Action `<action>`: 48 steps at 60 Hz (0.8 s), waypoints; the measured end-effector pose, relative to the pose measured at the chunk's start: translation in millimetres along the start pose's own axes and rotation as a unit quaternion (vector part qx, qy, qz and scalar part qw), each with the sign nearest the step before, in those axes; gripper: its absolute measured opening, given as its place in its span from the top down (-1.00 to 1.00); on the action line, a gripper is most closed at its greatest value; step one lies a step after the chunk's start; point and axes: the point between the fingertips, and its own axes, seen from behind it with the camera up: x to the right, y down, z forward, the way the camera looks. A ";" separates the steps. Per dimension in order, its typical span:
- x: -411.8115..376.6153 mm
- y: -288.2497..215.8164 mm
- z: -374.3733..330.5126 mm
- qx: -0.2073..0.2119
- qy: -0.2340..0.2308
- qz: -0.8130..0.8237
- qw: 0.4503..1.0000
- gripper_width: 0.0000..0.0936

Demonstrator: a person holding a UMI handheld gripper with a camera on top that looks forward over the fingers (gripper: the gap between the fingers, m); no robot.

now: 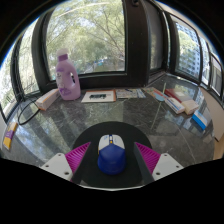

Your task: Arrange mouse

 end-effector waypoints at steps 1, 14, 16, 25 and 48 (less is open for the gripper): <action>-0.8 -4.0 -4.7 0.003 -0.001 -0.002 1.000 -0.81; -5.2 -34.5 -87.2 0.059 0.016 -0.019 0.998 -0.84; -7.5 -36.3 -102.3 0.068 0.019 -0.019 0.997 -0.85; -15.6 -36.9 -167.3 0.096 0.037 -0.024 0.994 -0.83; -32.0 -16.8 -268.1 0.130 0.053 -0.026 0.990 -0.82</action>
